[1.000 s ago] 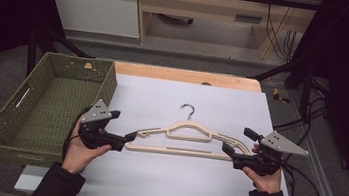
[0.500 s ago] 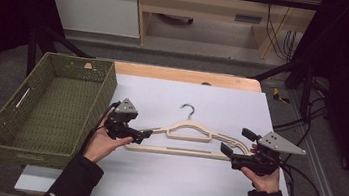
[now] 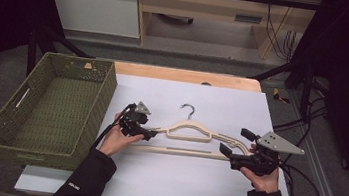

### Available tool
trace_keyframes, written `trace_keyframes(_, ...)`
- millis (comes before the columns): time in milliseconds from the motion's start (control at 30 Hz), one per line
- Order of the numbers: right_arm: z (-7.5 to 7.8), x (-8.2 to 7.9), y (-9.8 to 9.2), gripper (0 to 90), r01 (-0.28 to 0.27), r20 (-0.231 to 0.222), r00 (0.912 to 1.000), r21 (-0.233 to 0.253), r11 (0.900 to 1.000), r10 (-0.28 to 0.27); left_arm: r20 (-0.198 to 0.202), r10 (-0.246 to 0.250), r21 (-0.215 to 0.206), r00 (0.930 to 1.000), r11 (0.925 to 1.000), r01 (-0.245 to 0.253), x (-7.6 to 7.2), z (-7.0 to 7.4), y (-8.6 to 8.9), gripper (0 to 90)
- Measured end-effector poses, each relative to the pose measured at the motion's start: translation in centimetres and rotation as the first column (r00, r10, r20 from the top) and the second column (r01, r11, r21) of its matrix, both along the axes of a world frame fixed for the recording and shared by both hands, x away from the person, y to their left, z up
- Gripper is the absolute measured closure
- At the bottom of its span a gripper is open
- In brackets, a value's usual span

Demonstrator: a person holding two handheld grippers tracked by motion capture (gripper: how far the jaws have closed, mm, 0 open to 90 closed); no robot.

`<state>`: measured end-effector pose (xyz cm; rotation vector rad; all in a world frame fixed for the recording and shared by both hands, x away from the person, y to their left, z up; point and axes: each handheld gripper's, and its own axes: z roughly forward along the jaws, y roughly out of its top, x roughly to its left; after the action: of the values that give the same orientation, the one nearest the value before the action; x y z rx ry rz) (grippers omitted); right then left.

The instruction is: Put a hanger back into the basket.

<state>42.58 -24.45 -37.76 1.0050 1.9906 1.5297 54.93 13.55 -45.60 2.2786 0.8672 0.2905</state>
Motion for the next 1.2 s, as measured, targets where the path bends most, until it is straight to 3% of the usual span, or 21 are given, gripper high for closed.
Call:
trace_keyframes(267, -0.1, 0.1, 0.2, 7.7, -0.006, -0.006, 1.0, -0.006, 1.0, 0.006, -0.003, -0.014, 0.041, 0.9999, 0.9991, 0.014, 0.7, -1.3, -0.1, 49.5)
trace_keyframes(333, -0.2, 0.2, 0.3, 7.7, -0.008, -0.004, 1.0, -0.011, 1.0, 0.008, 0.012, -0.031, 0.047, 0.9994, 0.9984, 0.031, 0.7, -1.3, -0.1, 51.6)
trace_keyframes(633, -0.4, 0.2, 0.5, 7.7, -0.012, -0.009, 0.9999, -0.018, 1.0, 0.012, -0.012, -0.091, 0.03, 0.9958, 0.9954, 0.091, 1.0, -1.1, 0.5, 65.5)
trace_keyframes(933, -0.4, 0.2, 0.4, 7.7, -0.011, -0.009, 0.9999, -0.021, 1.0, 0.011, -0.011, -0.13, 0.069, 0.9914, 0.989, 0.131, 0.3, -0.4, 0.5, 69.3)
trace_keyframes(1200, -0.5, 0.3, 0.5, 7.7, -0.013, -0.016, 0.9998, -0.024, 1.0, 0.013, 0.004, -0.148, 0.06, 0.9889, 0.9872, 0.148, 0.0, 0.5, 0.6, 70.9)
